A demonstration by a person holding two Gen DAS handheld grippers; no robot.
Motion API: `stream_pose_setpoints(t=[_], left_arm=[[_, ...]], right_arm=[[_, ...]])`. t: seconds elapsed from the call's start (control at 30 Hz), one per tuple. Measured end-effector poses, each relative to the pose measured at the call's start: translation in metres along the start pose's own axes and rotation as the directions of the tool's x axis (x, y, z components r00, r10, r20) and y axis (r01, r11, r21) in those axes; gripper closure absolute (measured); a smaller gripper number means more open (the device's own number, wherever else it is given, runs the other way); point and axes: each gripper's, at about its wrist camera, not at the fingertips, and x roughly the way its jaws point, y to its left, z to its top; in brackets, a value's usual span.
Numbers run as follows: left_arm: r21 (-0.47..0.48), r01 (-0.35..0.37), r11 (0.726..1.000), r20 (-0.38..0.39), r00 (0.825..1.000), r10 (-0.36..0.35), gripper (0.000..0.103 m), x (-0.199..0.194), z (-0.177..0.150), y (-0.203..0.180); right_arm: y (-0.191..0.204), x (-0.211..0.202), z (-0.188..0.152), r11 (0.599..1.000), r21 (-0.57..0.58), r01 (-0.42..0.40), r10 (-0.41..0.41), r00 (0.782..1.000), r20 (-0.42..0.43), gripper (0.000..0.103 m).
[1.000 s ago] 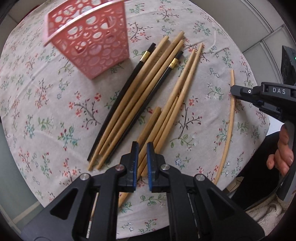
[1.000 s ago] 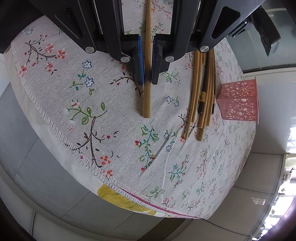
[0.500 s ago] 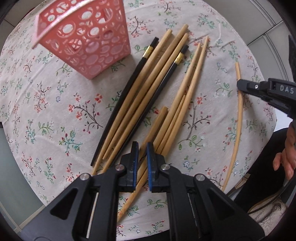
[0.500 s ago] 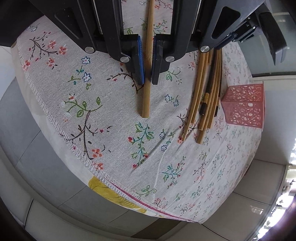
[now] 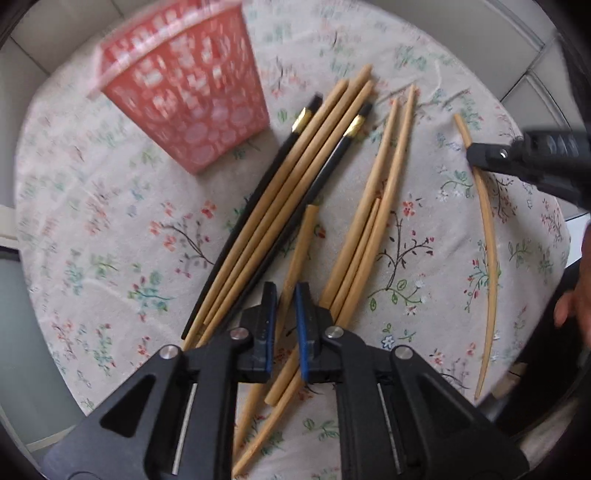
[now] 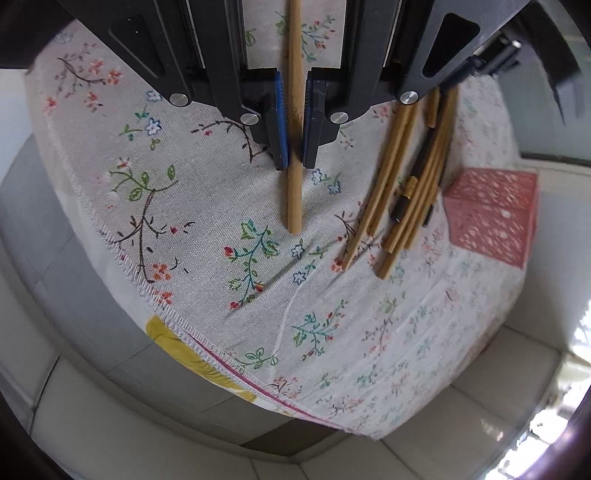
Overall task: Organize utensils
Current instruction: 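Grasp a single wooden chopstick with the right tool, then lift the chopstick upright and drop it into the pink cup with the left tool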
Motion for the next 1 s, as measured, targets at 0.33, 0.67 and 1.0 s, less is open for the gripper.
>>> stream_pose_setpoints(t=[0.33,0.67,1.0], left_arm=[[-0.119,-0.003,0.993,0.332,0.942,0.043,0.094,-0.113,-0.043,0.012],[-0.268,0.075,0.96,0.569,0.817,0.096,0.095,-0.199,-0.07,0.012],[-0.278,0.123,0.953,0.661,0.745,0.097,0.095,-0.25,-0.05,0.02]], right_arm=[[0.004,-0.051,-0.011,0.986,-0.056,-0.16,0.164,0.982,0.088,0.095],[0.048,-0.15,-0.044,0.933,-0.305,-0.192,0.268,0.935,0.231,0.095],[0.09,-0.229,-0.025,0.898,-0.388,-0.207,0.344,0.881,0.324,0.095]])
